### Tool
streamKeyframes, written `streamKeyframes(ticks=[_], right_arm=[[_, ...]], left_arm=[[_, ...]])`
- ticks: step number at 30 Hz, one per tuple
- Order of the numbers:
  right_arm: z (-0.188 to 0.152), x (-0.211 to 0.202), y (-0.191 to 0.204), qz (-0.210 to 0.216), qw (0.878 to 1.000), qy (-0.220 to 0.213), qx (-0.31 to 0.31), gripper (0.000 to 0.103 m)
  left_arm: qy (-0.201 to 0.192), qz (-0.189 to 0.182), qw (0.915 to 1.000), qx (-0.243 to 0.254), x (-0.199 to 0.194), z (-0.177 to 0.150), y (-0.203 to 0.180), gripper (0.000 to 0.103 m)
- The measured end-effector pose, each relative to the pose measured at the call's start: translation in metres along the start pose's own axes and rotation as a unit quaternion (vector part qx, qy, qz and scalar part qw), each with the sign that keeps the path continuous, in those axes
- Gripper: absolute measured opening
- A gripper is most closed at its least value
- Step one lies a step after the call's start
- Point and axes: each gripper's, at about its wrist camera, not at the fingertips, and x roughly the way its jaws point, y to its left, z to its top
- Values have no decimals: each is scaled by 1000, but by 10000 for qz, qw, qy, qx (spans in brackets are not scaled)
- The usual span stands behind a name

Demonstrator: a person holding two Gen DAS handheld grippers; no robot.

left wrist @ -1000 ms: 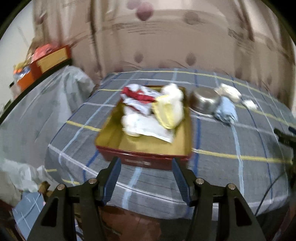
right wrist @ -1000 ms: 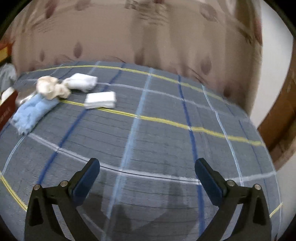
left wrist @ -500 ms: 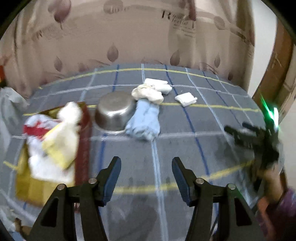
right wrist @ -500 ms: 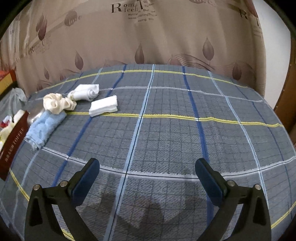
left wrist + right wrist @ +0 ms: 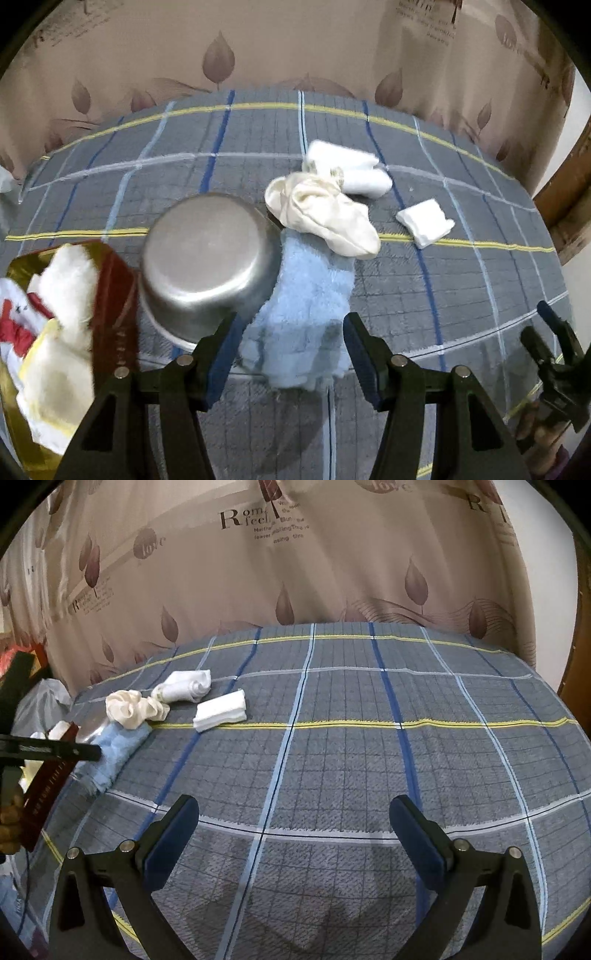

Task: Organize soft objects
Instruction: 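Grasp the blue towel with the left gripper while the right approaches the cream scrunchie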

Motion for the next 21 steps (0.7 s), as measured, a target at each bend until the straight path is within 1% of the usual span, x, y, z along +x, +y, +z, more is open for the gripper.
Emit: streamKeyframes(ticks=[6,7,8,12,15,18,21], right_arm=[[1,-2,-5,56,9998,-100,149,103],[1,-2,-6,59,9997,-117,186,103],[2,-3,-8,45,9996,-139,243,103],[2,-4,-12,49,9992,-175,357,103],[2,-4,-12,49,9992,-174,358,103],[1,-3,-13,51,9992,-165,371,103],[1,-3,-13,44,9992,-154,377,103]], left_arm=[[303,-98,9995,67,23,-1,-8,58],[293,-144,9994,67,25,-3,-9,51],[196,-187,9996,58,24,-4,-10,19],[-12,-308,9994,-167,16,-10,-8,17],[-172,-356,9986,-362,1,-23,-10,17],[-236,-692,9949,-695,-17,-48,-10,17],[-355,-829,9924,-834,-37,-78,-13,17]])
